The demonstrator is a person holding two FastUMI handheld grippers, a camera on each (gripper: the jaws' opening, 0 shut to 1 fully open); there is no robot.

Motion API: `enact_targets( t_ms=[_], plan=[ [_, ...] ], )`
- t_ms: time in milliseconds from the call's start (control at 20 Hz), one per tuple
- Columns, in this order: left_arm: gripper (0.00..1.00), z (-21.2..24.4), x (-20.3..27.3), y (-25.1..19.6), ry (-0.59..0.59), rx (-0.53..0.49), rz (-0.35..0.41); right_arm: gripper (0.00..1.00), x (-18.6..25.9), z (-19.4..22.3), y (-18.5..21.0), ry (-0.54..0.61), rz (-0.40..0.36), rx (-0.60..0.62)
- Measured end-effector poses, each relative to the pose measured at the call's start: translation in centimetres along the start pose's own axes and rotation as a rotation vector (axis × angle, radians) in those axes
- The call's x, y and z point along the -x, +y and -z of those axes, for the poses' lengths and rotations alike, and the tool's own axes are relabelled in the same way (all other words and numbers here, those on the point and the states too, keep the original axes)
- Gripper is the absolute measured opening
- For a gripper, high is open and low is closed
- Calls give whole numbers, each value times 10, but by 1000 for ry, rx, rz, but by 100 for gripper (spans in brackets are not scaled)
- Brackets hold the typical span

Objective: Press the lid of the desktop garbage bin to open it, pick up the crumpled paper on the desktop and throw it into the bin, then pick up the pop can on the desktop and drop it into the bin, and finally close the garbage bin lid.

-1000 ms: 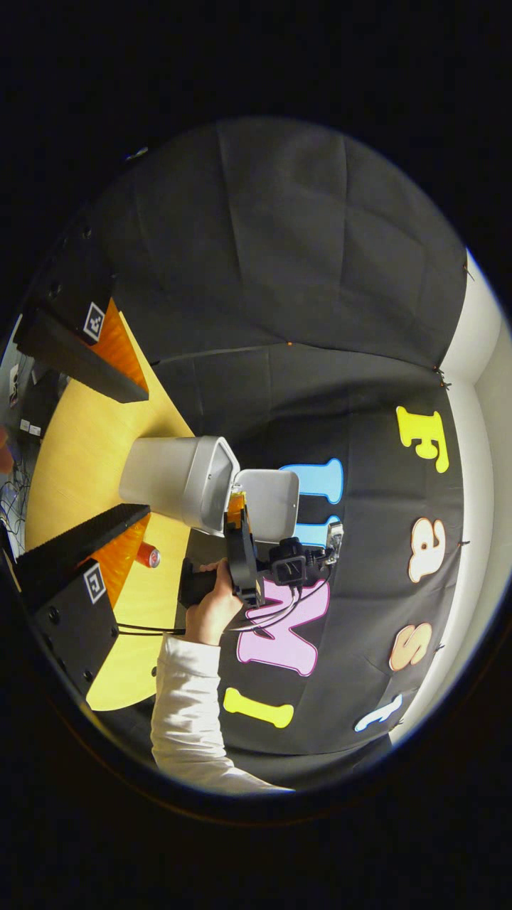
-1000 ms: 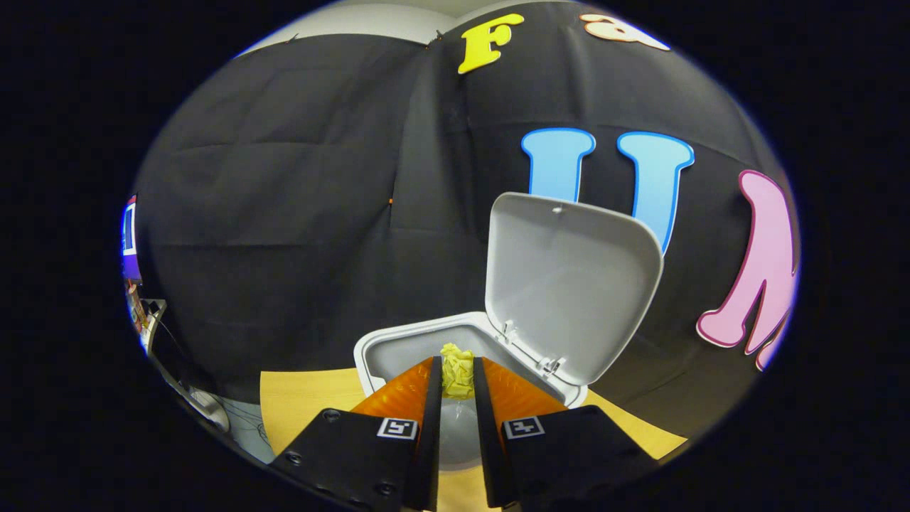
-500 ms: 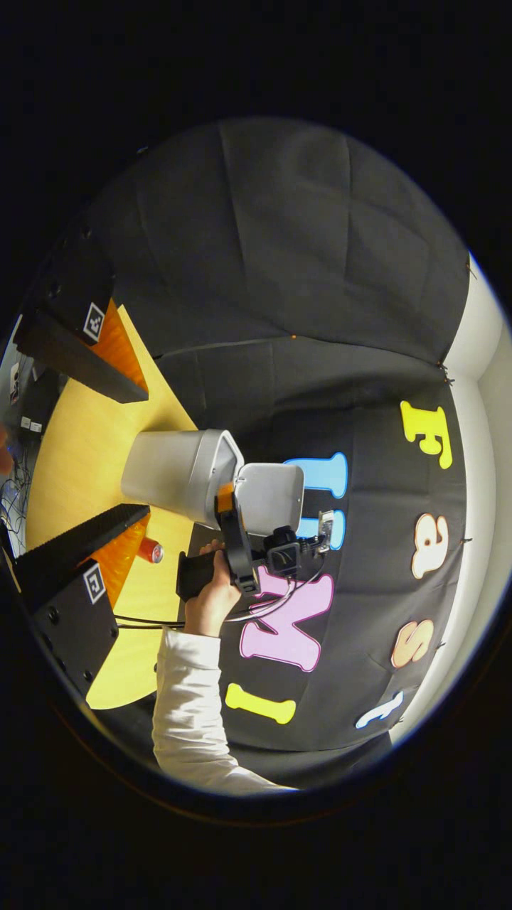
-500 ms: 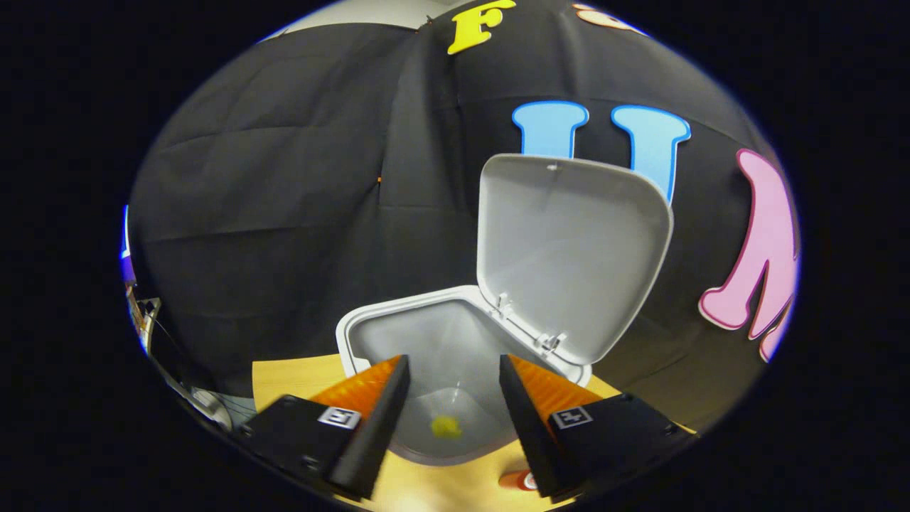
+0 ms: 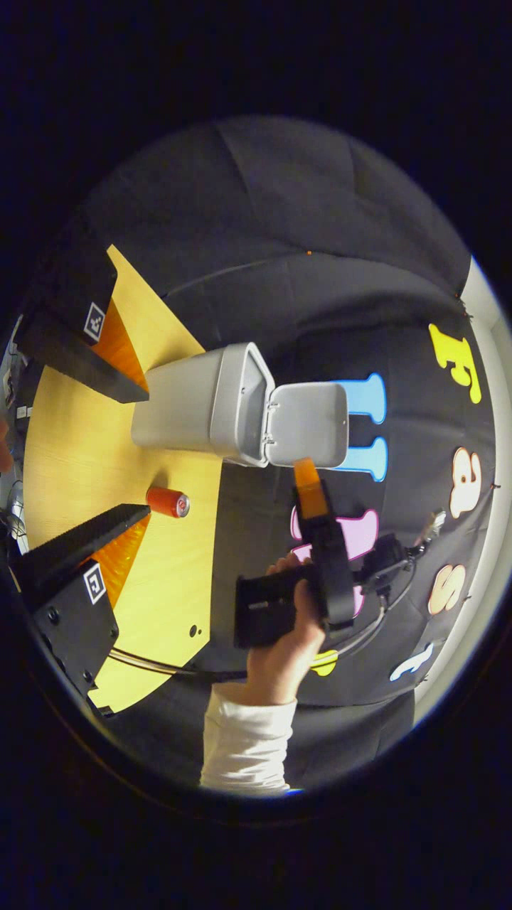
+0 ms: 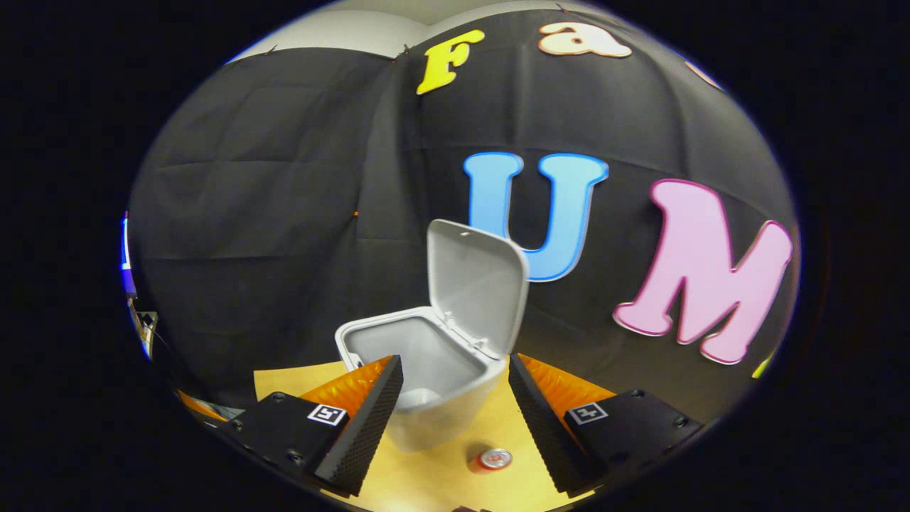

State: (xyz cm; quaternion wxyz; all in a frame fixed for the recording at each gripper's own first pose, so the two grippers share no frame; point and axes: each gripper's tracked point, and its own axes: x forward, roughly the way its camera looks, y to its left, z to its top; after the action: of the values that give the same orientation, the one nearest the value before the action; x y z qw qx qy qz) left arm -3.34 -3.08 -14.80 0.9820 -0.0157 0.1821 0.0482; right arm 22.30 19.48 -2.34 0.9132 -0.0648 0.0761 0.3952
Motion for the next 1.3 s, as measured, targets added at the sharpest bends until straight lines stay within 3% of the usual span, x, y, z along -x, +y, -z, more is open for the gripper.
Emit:
enact_targets(
  t_ms=[200,500,750,900,1100,1300],
  plan=[
    [97,33,-70,-25,68,-62,107,96,70,4,-59,13,146,10],
    [97,80,-162,-48,206,-74,135,96,168,36,-122,73,382,-26],
    [97,96,-231,-61,213,-190,151,96,243,61,-157,128,562,-110],
    [96,104,-260,-69,212,-186,157,96,271,67,-176,136,660,-134],
    [96,107,-291,-75,197,-217,161,96,282,79,-179,162,706,-183],
    [96,105,-323,-79,172,-242,160,96,284,80,-177,172,715,-129]
  ],
)
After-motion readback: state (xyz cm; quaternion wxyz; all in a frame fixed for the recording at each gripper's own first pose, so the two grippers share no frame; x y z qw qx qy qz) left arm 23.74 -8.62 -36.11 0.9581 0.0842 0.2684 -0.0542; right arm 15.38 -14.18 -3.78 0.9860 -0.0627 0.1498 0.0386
